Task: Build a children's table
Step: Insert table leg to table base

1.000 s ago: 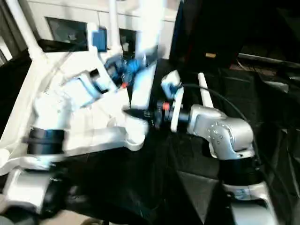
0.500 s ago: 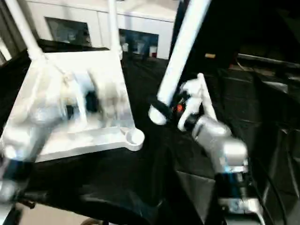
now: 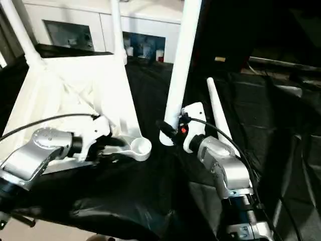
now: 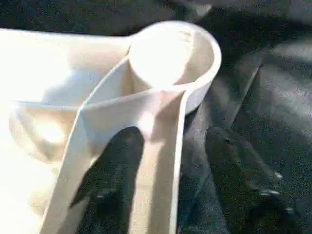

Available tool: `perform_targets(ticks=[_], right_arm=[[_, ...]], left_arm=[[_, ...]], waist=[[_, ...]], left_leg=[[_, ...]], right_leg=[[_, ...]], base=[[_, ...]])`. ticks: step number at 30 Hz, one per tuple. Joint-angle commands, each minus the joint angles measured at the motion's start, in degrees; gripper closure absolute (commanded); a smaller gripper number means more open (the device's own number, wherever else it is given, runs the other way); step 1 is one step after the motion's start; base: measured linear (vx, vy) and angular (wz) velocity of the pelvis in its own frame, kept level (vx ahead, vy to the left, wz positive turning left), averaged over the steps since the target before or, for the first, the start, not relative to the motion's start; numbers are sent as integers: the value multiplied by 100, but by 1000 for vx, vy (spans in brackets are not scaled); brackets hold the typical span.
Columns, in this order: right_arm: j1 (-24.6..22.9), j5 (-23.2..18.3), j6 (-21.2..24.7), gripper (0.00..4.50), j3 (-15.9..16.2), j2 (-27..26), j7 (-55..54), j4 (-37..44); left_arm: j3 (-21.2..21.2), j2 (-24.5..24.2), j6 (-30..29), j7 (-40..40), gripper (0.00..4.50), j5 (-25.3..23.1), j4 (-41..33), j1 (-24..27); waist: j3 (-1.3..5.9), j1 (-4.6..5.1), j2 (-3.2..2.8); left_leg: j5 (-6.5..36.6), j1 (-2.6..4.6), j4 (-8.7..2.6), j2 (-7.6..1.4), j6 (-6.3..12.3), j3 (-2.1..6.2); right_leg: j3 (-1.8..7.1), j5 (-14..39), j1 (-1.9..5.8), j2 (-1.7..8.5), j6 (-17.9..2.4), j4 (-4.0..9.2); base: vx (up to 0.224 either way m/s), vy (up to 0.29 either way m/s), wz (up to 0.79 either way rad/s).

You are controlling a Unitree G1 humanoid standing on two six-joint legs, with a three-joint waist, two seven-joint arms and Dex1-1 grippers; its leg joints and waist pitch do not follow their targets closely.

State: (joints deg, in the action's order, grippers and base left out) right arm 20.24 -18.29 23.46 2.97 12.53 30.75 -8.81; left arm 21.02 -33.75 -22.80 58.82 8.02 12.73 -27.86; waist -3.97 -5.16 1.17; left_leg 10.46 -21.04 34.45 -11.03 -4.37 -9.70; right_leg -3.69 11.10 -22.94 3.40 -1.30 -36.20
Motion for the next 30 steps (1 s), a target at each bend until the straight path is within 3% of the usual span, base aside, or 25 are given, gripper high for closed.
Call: perform_targets(ticks=[1,16,20,21,26,30], right_arm=[[21,10,-93,255,13,23,61,180],[55,24,-144,255,5,40,213,159],[72,20,-135,255,14,49,247,176],[79,9,-118,255,24,52,279,188],[122,-188,114,255,85,84,604,308],[274,-369,286,255,93,73,819,344]], left_arm=[[10,-21,43,74,249,-17,10,-105],[-121,-60,222,329,395,-93,420,-88],[-138,-38,249,358,410,-124,500,-82],[-139,-35,266,370,435,-127,533,-73],[-150,1,383,409,449,-143,592,-63],[-139,249,789,587,450,-23,667,-83]], waist=[[448,0,-88],[444,-2,-69],[447,-7,-54],[443,-4,-58],[453,13,-41],[436,6,-18]], left_leg=[[892,70,-406,-185,-184,52],[863,64,-404,-182,-116,45],[835,69,-402,-188,-106,43],[836,69,-402,-188,-101,42],[746,38,-401,-186,-65,51],[809,67,-399,-188,2,36]], right_leg=[[307,851,309,435,-999,414],[312,811,318,444,-1065,409],[315,808,318,453,-1078,404],[315,807,313,450,-1080,405],[311,703,345,447,-1063,382],[316,941,317,459,-1058,427]], base=[[0,0,0],[0,0,0],[0,0,0],[0,0,0],[0,0,0],[0,0,0]])
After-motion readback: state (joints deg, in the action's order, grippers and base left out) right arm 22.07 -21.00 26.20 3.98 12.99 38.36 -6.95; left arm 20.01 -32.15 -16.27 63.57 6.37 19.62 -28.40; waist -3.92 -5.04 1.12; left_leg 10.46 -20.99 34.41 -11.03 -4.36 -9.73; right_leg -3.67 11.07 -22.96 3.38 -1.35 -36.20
